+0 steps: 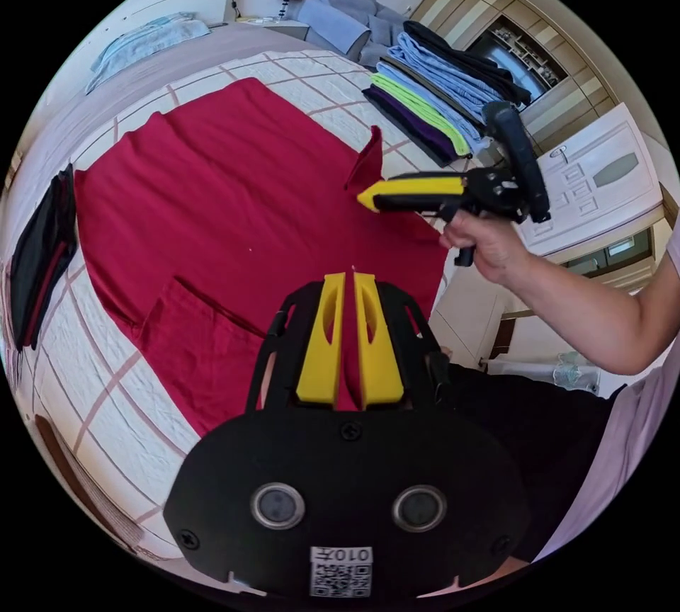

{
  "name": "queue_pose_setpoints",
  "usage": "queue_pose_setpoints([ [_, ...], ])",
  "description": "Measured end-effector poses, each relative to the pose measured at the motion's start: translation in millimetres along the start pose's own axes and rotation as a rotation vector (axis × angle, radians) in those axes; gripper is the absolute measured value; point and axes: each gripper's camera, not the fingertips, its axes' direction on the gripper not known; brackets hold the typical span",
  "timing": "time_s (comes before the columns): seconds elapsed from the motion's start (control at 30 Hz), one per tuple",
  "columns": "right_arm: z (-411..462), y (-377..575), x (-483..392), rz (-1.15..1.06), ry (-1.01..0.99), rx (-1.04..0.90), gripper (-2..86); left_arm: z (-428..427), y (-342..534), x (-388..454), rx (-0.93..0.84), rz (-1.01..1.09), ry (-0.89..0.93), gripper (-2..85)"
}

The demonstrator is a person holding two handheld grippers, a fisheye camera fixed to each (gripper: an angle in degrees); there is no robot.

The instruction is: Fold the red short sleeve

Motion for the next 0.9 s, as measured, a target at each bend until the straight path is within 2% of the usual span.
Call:
queue_pose_setpoints([
  [0.07, 61, 3, -18, -0.062, -0.093, -0.208, 4.4, 0, 4, -5, -0.004, -0.014, -0.016, 2.2],
  [0.1, 68, 5, -21, -0.075, -0.107, -0.243, 4.5, 1, 6, -8, -0.010, -0.020, -0.026, 2.6],
  [0.23, 30, 27, -20, -0.039, -0.159, -0.074, 4.9, 4, 7, -19, -0.011, -0.030, -0.026, 3.8],
  [0.33, 2, 55, -4, 0.058, -0.063, -0.021, 5.0, 15, 2, -19, -0.007, -0.014, -0.007, 4.3],
  [0.43, -4, 77, 17, 0.145, 0.083, -0.069, 4.8, 31, -9, -3, -0.039, 0.062, -0.028, 4.5],
  [0.5, 2, 80, 21, 0.128, 0.097, -0.111, 4.5, 41, -12, 9, -0.063, 0.099, -0.048, 4.5],
  [0.6, 20, 72, 9, 0.009, 0.113, -0.158, 4.1, 57, -9, 26, -0.099, 0.112, -0.025, 4.3],
  [0.7, 58, 66, -3, -0.088, 0.106, -0.324, 3.7, 68, 2, 38, -0.147, 0.114, -0.036, 4.0],
  [0.9, 29, 57, -16, -0.030, 0.094, -0.197, 2.8, 57, 28, 31, -0.140, -0.018, -0.134, 4.0],
])
